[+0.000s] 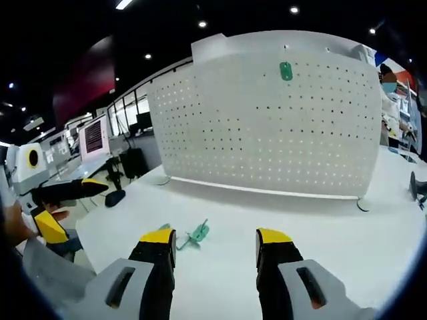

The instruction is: Insert the hook assembly into the mounting plate slot until the hook locks in place.

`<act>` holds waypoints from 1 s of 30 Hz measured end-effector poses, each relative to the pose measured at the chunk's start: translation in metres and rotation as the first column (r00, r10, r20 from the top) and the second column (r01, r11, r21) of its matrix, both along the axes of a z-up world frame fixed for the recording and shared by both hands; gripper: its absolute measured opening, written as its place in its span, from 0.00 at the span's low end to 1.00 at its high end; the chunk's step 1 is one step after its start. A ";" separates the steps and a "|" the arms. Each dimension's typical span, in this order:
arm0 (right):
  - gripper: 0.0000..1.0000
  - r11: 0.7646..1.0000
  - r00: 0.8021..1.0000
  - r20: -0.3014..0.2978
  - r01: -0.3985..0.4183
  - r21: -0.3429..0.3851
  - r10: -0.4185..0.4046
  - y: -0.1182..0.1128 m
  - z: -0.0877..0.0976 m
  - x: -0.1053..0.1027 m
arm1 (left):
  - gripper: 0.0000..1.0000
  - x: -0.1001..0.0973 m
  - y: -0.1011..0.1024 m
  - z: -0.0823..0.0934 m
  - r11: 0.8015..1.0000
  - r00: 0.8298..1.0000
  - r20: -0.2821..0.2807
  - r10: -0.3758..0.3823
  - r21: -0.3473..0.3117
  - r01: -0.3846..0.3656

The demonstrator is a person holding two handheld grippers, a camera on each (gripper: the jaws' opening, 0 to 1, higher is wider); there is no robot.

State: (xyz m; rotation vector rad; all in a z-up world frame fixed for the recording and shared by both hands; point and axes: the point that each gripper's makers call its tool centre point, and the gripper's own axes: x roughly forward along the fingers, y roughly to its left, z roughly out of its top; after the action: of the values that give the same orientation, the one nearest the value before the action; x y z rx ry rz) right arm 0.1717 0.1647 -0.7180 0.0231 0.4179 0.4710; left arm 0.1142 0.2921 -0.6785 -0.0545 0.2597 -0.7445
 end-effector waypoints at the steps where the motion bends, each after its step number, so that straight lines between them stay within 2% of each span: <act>1: 0.48 1.000 1.000 -0.003 -0.005 -0.001 0.005 0.002 -0.001 0.000 | 0.79 0.000 0.002 -0.001 1.000 1.000 -0.001 0.007 -0.001 -0.007; 9: 0.47 0.999 0.999 -0.025 -0.049 -0.015 0.049 0.018 -0.005 0.007 | 0.79 0.001 0.007 -0.003 1.000 1.000 -0.006 0.030 -0.002 -0.030; 26: 0.44 0.989 0.988 -0.103 -0.126 -0.081 0.118 0.046 -0.029 0.047 | 0.78 0.004 0.013 -0.003 0.999 0.999 -0.001 0.052 0.004 -0.052; 30: 0.43 0.987 0.982 -0.141 -0.137 -0.081 0.125 0.050 -0.038 0.056 | 0.78 0.005 0.012 -0.003 0.999 0.999 0.004 0.051 0.007 -0.051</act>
State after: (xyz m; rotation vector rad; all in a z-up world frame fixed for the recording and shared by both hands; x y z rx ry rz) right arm 0.2273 0.2152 -0.7559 -0.0605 0.5761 0.5820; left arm 0.1188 0.3043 -0.6811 -0.0531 0.2568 -0.6932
